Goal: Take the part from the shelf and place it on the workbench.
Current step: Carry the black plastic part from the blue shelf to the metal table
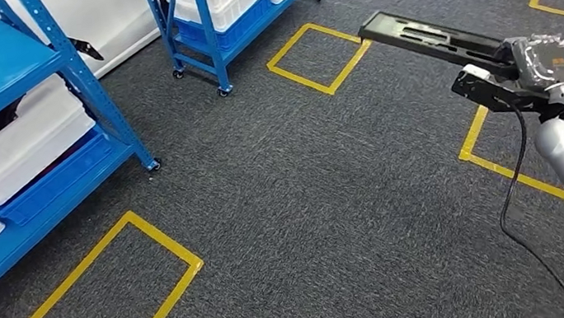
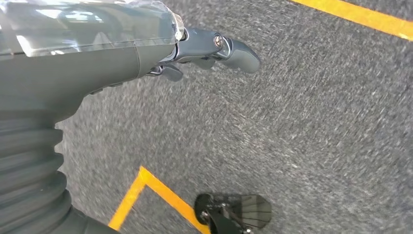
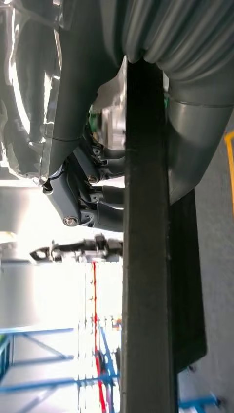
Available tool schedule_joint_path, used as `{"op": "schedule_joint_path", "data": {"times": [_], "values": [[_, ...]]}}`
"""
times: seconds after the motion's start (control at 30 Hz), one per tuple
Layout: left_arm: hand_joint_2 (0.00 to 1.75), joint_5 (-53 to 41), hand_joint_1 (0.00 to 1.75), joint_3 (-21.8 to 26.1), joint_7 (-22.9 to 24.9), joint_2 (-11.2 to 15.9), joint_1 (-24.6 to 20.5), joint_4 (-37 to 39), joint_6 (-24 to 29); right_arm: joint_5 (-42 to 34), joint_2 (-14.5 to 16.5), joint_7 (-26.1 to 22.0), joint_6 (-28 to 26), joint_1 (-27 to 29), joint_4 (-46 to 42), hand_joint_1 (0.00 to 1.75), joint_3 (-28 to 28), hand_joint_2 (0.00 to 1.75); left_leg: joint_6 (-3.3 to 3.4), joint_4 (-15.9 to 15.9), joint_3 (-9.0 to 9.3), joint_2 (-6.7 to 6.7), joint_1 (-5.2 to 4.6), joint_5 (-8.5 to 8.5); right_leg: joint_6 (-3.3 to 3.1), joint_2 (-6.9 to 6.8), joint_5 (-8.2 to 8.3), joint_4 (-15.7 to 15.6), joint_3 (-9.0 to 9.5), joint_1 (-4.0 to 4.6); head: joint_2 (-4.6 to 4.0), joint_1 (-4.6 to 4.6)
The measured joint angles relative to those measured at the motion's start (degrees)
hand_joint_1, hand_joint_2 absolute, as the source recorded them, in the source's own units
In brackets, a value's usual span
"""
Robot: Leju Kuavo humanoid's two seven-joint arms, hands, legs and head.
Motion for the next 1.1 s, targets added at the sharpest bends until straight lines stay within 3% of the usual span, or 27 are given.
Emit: {"op": "schedule_joint_path", "data": {"times": [0.07, 0.1, 0.17, 0.23, 0.27, 0.33, 0.4, 0.43, 0.5, 0.53, 0.57, 0.6, 0.63, 0.7, 0.77, 0.83, 0.87, 0.93, 0.97, 1.0, 1.07, 1.1], "values": [[1.75, 0.0, 0.0, -0.1, 0.0, 0.0, 0.1, 0.0, -0.1, 0.2, 0.1, 0.0, 0.4, -0.6, 0.9, 1.75, 0.2, 1.75, -0.2, 0.3, -0.05, 1.52, 0.09, -0.27, 0.58, -0.69, -0.5, 3.4, -1.31, -0.48, 0.0, 0.02], [1.75, 0.0, 0.0, -0.2, 0.0, 0.0, 0.0, 0.0, -0.1, 0.3, 0.1, 0.0, 0.6, -0.8, 1.3, 1.75, 0.3, 1.75, -0.37, 0.6, -0.06, 2.24, 0.18, -0.48, 0.83, -1.0, 0.68, 1.9, -0.37, -0.72, 0.0, 0.02], [1.75, 0.1, 0.0, -0.3, 0.0, -0.1, 0.0, 0.0, -0.1, 0.4, 0.1, 0.0, 0.8, -1.6, 2.0, 1.75, 0.4, 1.75, -0.96, 1.4, -0.14, 3.58, 0.2, -1.14, 1.1, -3.07, 3.63, -5.2, 3.69, -0.86, 0.0, 0.02], [1.75, 0.0, 0.0, -0.3, 0.0, 0.0, 0.0, 0.0, -0.2, 0.4, 0.2, 0.0, 1.0, -2.6, 2.5, 1.75, 0.5, 1.75, -1.73, 2.2, -0.22, 4.74, -0.11, -1.87, 0.46, -4.76, 4.84, -9.9, 6.18, -0.53, 0.0, 0.01], [1.75, 0.0, 0.0, -0.4, 0.0, 0.0, 0.0, 0.0, -0.2, 0.4, 0.2, 0.0, 1.0, -3.0, 2.8, 1.75, 0.6, 1.75, -2.09, 2.4, -0.2, 5.3, -0.27, -2.11, -0.09, -4.8, 4.66, -10.3, 6.27, -0.3, 0.0, 0.01], [1.75, -0.1, 0.0, -0.4, 0.0, 0.0, -0.1, 0.0, -0.3, 0.5, 0.1, 0.1, 1.1, -3.5, 3.3, 1.75, 0.6, 1.75, -2.68, 2.5, -0.09, 6.35, -0.25, -2.46, -1.08, -3.31, 4.87, -10.3, 6.0, -0.23, 0.0, -0.01], [1.75, -0.2, 0.0, -0.5, 0.0, 0.0, -0.1, 0.0, -0.4, 0.5, 0.1, 0.1, 1.1, -3.8, 3.8, 1.75, 0.6, 1.75, -3.17, 4.2, -0.7, 4.86, 0.08, -4.04, -1.86, -2.12, 5.11, -10.5, 5.87, -0.3, 0.0, -0.04], [1.75, -0.3, 0.0, -0.6, 0.0, -0.1, -0.1, 0.0, -0.5, 0.5, 0.1, 0.1, 1.1, -3.9, 4.0, 1.75, 0.7, 1.75, -3.33, 6.7, -1.76, 3.3, 0.27, -5.7, -2.21, -1.55, 5.23, -10.5, 5.84, -0.32, 0.0, -0.06], [1.75, -0.4, 0.0, -0.6, 0.1, -0.2, 0.1, 0.0, -0.5, 0.5, 0.3, 0.0, 1.1, -4.1, 4.4, 1.75, 0.7, 1.75, -3.29, 14.7, -5.23, 0.55, 0.42, -9.61, -2.66, -0.2, 5.35, -10.5, 5.69, -0.05, 0.0, -0.07], [1.75, -0.5, 0.0, -0.7, 0.1, -0.2, 0.2, 0.0, -0.6, 0.5, 0.4, 0.0, 1.1, -4.1, 4.6, 1.75, 0.7, 1.75, -3.17, 18.2, -6.89, 0.05, 0.4, -10.75, -2.8, 0.6, 5.41, -10.5, 5.63, 0.15, 0.0, -0.06], [1.75, -0.5, 0.0, -0.7, 0.1, -0.2, 0.2, 0.0, -0.6, 0.5, 0.5, -0.1, 1.1, -4.0, 4.7, 1.75, 0.7, 1.75, -2.95, 19.9, -7.81, -0.19, 0.32, -10.78, -2.9, 1.45, 5.47, -10.5, 5.59, 0.36, 0.0, -0.05], [1.75, -0.6, 0.0, -0.8, 0.2, -0.2, 0.3, 0.0, -0.7, 0.5, 0.5, -0.2, 1.1, -4.0, 4.9, 1.75, 0.7, 1.75, -2.62, 19.1, -7.63, -0.38, 0.23, -9.59, -2.95, 2.3, 5.52, -10.5, 5.57, 0.54, 0.0, -0.05], [1.75, -0.6, 0.0, -0.9, 0.2, -0.2, 0.3, 0.0, -0.8, 0.5, 0.5, -0.2, 1.1, -4.0, 5.0, 1.75, 0.7, 1.75, -2.17, 16.2, -6.46, -0.85, 0.12, -7.51, -2.97, 3.15, 5.57, -10.5, 5.59, 0.69, 0.0, -0.05], [1.75, -0.7, 0.0, -1.0, 0.3, -0.1, 0.3, 0.0, -1.0, 0.4, 0.5, -0.3, 1.1, -4.1, 5.1, 1.75, 0.7, 1.75, -1.04, 8.3, -3.1, -3.64, -0.01, -3.55, -2.84, 4.71, 5.73, -10.4, 5.55, 0.74, 0.0, -0.04], [1.75, -0.7, 0.0, -1.1, 0.4, 0.0, 0.4, 0.0, -1.1, 0.3, 0.6, -0.3, 1.0, -4.0, 5.2, 1.75, 0.7, 1.75, -0.36, 4.1, -1.26, -5.63, -0.13, -2.29, -2.3, 6.15, 6.1, -10.5, 5.18, 0.38, 0.0, -0.05], [1.75, -0.7, 0.0, -1.3, 0.5, 0.0, 0.3, 0.0, -1.2, 0.3, 0.4, -0.3, 0.8, -3.7, 5.4, 1.75, 0.7, 1.75, -0.1, 3.1, -0.82, -4.64, -0.27, -2.07, -1.35, 7.71, 6.74, -10.9, 4.83, 0.03, 0.0, -0.06], [1.75, -0.8, 0.0, -1.4, 0.6, 0.0, 0.3, 0.0, -1.2, 0.2, 0.2, -0.3, 0.7, -3.5, 5.4, 1.75, 0.7, 1.75, 0.04, 2.3, -0.54, -3.84, -0.25, -1.62, -1.02, 7.39, 6.81, -11.0, 4.63, 0.04, 0.0, -0.06], [1.75, -0.9, 0.0, -1.5, 0.5, 0.0, 0.3, 0.0, -1.3, 0.1, -0.4, -0.4, 0.1, -3.2, 5.4, 1.75, 0.7, 1.75, 0.42, 0.7, -0.02, -2.21, -0.12, -0.57, -0.63, 4.14, 5.09, -8.6, 3.23, 0.28, 0.0, -0.03], [1.75, -1.1, 0.0, -1.6, 0.5, 0.0, 0.4, 0.0, -1.4, 0.0, -0.5, -0.5, -0.3, -3.0, 5.5, 1.75, 0.7, 1.75, 0.53, 0.2, 0.09, -1.4, -0.14, -0.28, -0.55, 1.9, 3.39, -5.7, 1.82, 0.25, 0.0, -0.01], [1.75, -1.2, 0.0, -1.7, 0.5, 0.0, 0.6, 0.0, -1.4, -0.1, -0.6, -0.4, -0.8, -2.6, 5.5, 1.75, 0.7, 1.75, 0.63, 0.1, 0.08, -0.63, -0.19, -0.21, -0.32, 0.51, 1.6, -2.1, 0.13, 0.11, 0.0, 0.01], [1.75, -1.7, 0.0, -1.9, 0.6, 0.0, 0.8, 0.0, -1.3, -0.1, -0.7, -0.2, -1.5, -1.2, 5.5, 1.75, 0.7, 1.75, 0.51, 0.2, 0.03, 1.06, -0.21, -0.33, 0.27, -0.49, 0.03, 3.1, -2.08, -0.43, 0.0, 0.01], [1.75, -1.9, 0.0, -2.1, 0.7, 0.0, 0.8, 0.0, -1.2, 0.0, -0.7, 0.0, -1.6, -0.4, 5.5, 1.75, 0.7, 1.75, 0.37, 0.2, 0.02, 1.86, -0.18, -0.45, 0.56, -0.78, 0.59, 2.9, -1.76, -0.72, 0.0, 0.02]]}}
